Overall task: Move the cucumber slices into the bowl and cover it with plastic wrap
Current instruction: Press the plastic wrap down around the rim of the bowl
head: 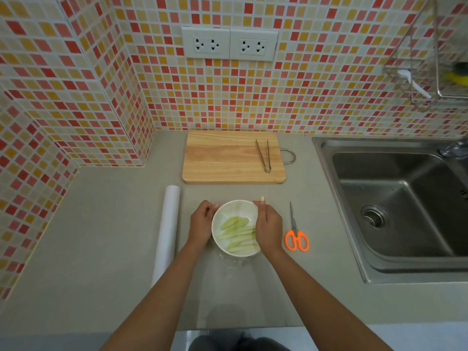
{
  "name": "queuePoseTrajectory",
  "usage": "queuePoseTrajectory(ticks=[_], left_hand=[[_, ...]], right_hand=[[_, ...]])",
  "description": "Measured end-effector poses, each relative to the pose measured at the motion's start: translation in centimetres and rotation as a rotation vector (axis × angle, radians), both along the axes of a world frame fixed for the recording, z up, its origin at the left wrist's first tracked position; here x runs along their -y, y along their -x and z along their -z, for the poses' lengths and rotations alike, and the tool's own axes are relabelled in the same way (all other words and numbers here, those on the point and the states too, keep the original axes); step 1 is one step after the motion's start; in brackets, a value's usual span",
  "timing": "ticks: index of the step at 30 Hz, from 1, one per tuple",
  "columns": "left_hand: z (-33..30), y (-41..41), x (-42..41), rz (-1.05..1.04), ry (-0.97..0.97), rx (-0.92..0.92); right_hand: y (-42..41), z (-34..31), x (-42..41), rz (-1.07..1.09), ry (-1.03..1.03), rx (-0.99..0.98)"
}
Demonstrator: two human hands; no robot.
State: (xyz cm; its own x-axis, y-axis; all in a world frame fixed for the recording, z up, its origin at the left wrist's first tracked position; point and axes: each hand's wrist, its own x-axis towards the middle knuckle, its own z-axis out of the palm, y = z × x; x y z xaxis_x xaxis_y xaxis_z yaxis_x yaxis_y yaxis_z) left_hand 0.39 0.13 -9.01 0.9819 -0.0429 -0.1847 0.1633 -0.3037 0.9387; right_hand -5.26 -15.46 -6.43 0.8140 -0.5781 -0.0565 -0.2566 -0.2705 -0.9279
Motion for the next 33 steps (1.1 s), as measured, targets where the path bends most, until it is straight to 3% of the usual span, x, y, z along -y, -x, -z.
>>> queuePoseTrajectory(ticks=[5,14,18,23,27,33], left_hand=[[-0.6,0.2,-0.4,-0.042,-0.068,0.255],[-1.5,1.4,-0.8,-0.033,-0.022,0.219],[-2.8,1.2,-1.3,0.076,-0.247,0.313],[-4.1,3.2,0.6,-0.024,0.098,0.242],[-3.0,4.3,1.5,-0.023,0.156,0.102],[-1.7,3.6,1.9,-0.095,0.349,-0.077]], right_hand=[[-0.1,-0.4,-0.4,0.003,0.039,-0.003],[0.0,-0.6,-0.7,0.024,-0.014,0.0],[0.3,-0.9,-0.4,0.022,-0.173,0.016],[0.8,-1.4,0.7,0.016,-0.353,0.095],[0.3,-1.6,0.6,-0.122,-0.43,0.045],[0.0,-1.6,0.6,-0.075,-0.623,-0.017]])
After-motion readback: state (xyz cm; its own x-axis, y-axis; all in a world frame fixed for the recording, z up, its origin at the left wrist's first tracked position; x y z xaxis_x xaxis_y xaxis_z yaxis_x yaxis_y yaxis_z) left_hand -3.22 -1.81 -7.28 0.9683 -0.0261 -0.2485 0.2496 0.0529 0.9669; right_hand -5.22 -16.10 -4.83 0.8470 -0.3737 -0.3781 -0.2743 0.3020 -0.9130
